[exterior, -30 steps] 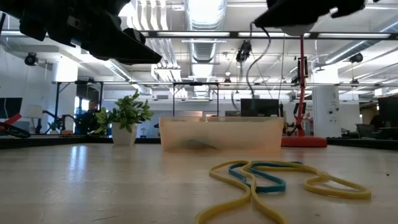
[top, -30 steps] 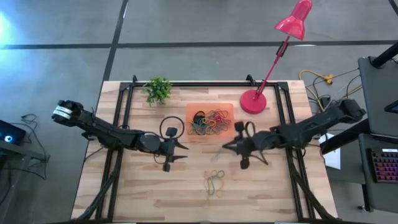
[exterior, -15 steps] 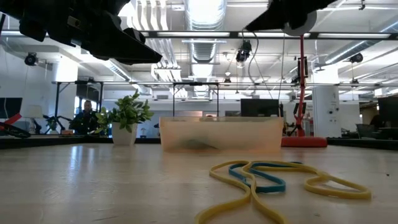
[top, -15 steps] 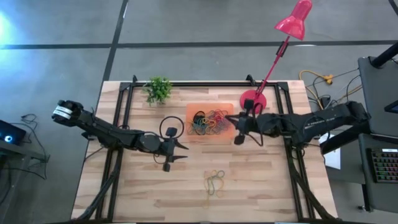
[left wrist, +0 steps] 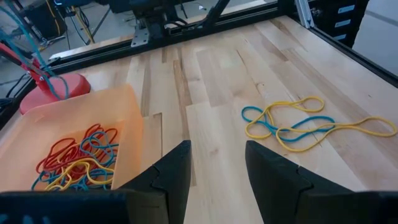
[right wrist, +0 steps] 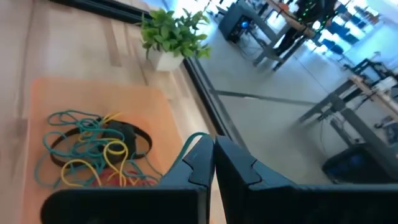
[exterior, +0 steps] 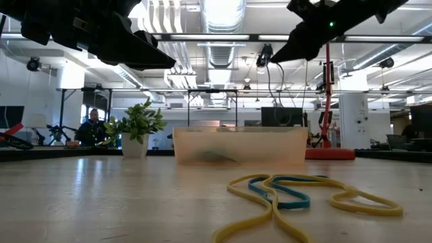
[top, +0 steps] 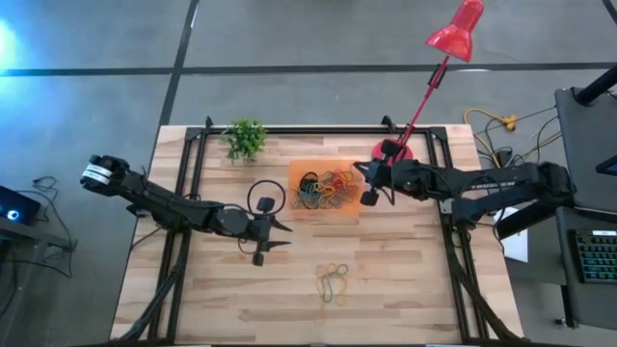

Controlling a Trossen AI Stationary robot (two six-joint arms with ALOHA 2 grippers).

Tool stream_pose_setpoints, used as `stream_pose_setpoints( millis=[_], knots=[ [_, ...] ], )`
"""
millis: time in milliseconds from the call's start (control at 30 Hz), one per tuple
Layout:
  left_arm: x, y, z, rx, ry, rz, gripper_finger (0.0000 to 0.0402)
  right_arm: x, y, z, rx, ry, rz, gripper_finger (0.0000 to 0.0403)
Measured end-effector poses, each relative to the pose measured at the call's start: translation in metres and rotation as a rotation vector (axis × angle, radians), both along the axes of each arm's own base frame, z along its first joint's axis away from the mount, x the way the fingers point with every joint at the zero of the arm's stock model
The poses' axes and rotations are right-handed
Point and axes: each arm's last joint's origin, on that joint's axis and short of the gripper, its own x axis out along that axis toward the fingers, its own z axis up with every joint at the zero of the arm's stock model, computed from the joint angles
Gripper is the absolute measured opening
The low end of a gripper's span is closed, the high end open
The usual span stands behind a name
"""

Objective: Pick and place rubber bands into bin
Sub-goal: Put the right blue rubber band into the bin

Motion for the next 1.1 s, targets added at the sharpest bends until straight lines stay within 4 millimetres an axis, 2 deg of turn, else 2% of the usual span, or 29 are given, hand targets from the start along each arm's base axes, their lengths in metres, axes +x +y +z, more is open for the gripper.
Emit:
stream_pose_setpoints(
  millis=[533, 800, 1100],
  knots=[
    [0.000, 0.000, 0.000, 0.000, -0.001, 0.000, 0.0137, -0.009, -0.015, -0.032, 0.014, -0.142, -0.035, 0.0009],
    [0.001, 0.000, 0.003, -0.008, -0.030, 0.000, 0.0137, -0.014, -0.019, -0.039, 0.034, -0.260, -0.065, 0.0008],
    [0.002, 0.000, 0.005, -0.016, -0.056, 0.000, 0.0137, -0.010, -0.021, -0.048, 0.086, -0.248, -0.062, 0.0008]
  ],
)
